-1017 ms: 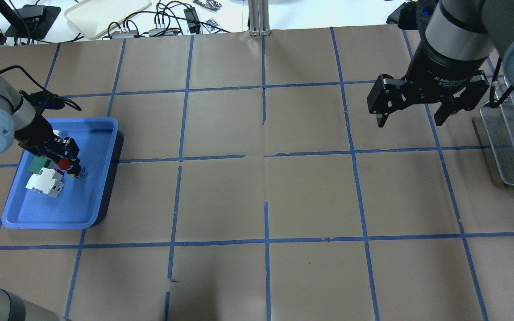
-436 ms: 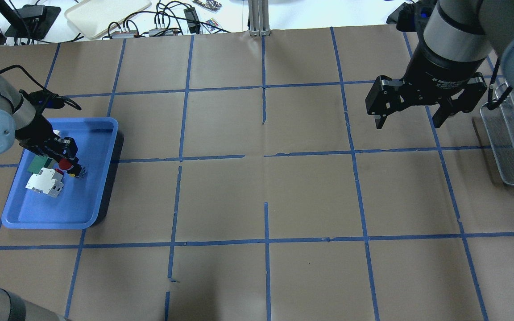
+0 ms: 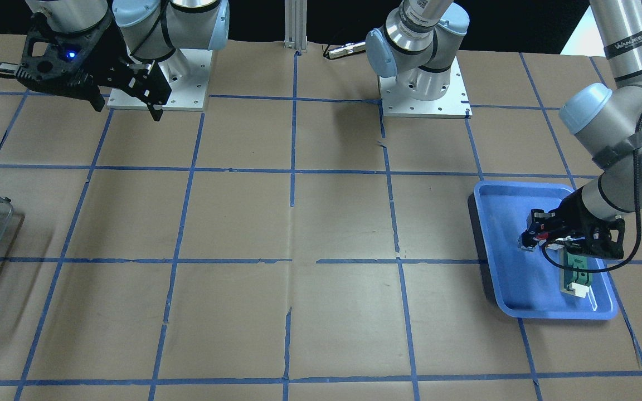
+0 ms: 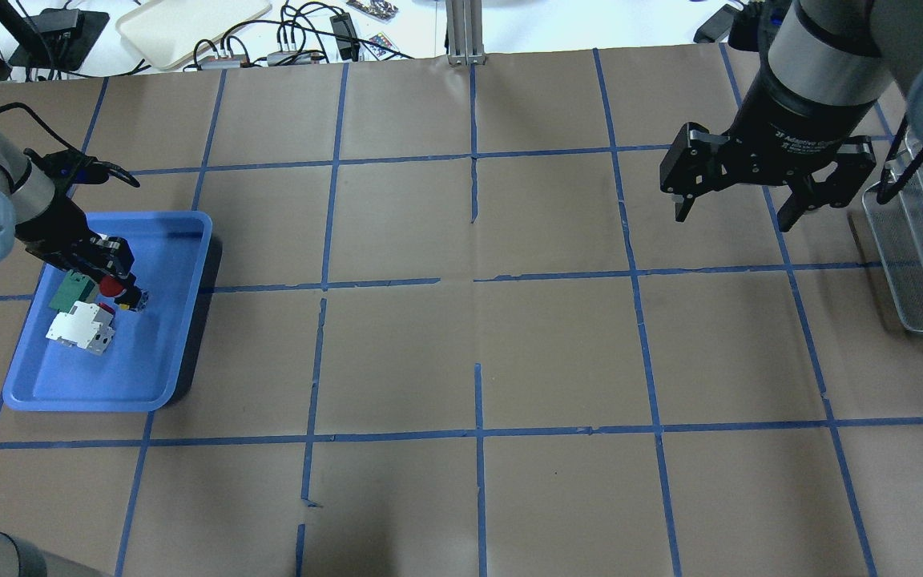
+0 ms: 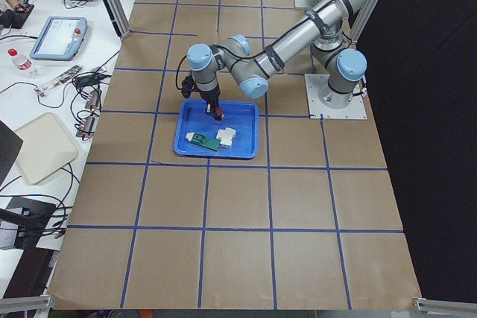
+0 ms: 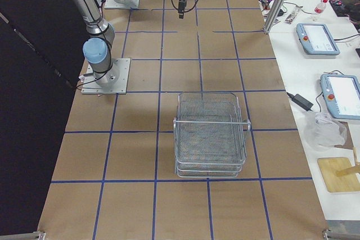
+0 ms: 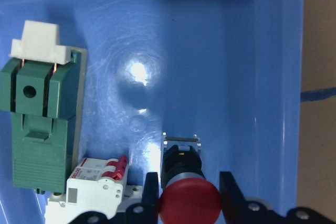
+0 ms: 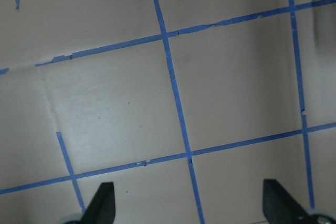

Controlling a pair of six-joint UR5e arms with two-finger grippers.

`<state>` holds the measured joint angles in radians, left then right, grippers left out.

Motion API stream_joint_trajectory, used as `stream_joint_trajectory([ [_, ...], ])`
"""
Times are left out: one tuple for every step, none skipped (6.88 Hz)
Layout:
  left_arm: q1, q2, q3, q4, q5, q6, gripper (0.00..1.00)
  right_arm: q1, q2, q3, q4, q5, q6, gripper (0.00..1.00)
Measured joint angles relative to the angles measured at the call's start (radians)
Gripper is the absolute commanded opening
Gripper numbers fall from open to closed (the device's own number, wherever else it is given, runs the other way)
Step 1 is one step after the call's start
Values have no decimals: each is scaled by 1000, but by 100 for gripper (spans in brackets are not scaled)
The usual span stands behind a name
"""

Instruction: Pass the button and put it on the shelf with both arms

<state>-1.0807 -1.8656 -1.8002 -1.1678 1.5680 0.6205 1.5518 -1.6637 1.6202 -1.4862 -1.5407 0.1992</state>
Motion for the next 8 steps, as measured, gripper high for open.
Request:
stream_joint_trajectory([
  [-3,34,9,-83,-81,-14,17,-7,4,1,-1,57,40,100],
  [-7,69,21,-180,-189,-60,16,-11,12,1,0,105,82,100],
  [-27,101,30,-271,-315,-137,16,-13,21,1,3,163,132,100],
  [-68,127,34,-331,-440,-217,15,-16,29,0,4,240,186,100],
  [-126,146,35,-359,-581,-300,13,-25,42,0,4,335,245,100],
  [-187,154,36,-366,-724,-361,12,-50,52,0,5,434,295,100],
  [-245,157,35,-364,-873,-396,12,-91,57,1,6,518,325,100],
  [-291,162,32,-362,-1007,-414,10,-136,58,1,13,580,339,100],
])
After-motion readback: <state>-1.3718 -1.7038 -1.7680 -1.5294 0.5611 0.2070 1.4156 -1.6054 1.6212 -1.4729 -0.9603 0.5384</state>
